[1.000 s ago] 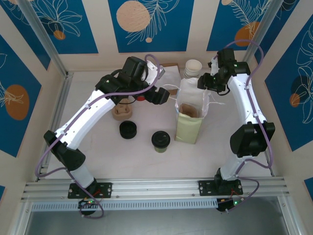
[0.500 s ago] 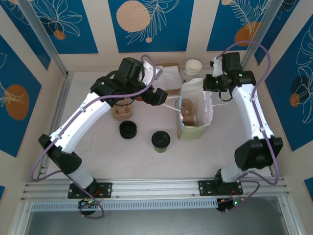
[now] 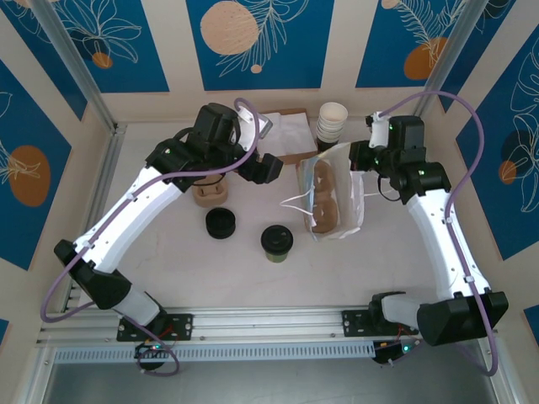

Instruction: Pack the takeout coffee

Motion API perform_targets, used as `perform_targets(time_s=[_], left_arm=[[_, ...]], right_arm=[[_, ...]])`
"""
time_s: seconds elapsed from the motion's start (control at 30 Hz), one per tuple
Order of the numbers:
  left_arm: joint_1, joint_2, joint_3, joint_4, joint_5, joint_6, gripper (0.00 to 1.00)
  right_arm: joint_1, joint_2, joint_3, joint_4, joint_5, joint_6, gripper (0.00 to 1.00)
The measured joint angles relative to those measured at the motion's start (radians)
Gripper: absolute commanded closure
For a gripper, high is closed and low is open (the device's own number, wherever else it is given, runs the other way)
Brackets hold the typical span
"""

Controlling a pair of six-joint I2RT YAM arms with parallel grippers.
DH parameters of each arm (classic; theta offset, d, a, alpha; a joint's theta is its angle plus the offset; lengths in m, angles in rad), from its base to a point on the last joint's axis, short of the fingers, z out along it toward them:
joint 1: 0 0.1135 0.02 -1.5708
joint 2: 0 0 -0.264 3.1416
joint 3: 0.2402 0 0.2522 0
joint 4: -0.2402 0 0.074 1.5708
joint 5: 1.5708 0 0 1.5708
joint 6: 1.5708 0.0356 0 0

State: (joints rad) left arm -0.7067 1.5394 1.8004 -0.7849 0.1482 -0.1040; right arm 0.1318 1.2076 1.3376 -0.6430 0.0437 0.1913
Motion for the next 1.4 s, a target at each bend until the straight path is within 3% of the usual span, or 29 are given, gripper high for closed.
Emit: perform_targets(time_s=[0.17,0.47,0.67,0.9,1.13,1.4], left_arm=[[0.000,-0.001,-0.003,0.019,0.004,0.000,0.15],[-0.019,0.017,0.045,0.022,0.119,-0.032,0.23],[-0.136,0.097,0.240,0.000,0.105,-0.078,0.24],[-0.205,0.121,0.270,-0.032,-0.010,-0.105,0.22],[-0.201,0.020,0.053,-0.031,-0.192,-0.126,0.08],[-0.201,-0.123,-0.235,0.000,-0.247,-0.124,0.00]], right_arm=[[0.022,-0.007,-0.011,0.008,0.029,0.038,1.00],[0.046,0.002,0.050,-0.088,0.127,0.230,1.00],[0.043,0.020,0.096,-0.161,0.193,0.356,1.00],[-0.008,0.105,0.122,-0.227,0.175,0.400,1.00],[-0.103,0.206,0.178,-0.275,0.089,0.365,1.00],[-0.185,0.237,0.215,-0.293,-0.003,0.301,1.00]])
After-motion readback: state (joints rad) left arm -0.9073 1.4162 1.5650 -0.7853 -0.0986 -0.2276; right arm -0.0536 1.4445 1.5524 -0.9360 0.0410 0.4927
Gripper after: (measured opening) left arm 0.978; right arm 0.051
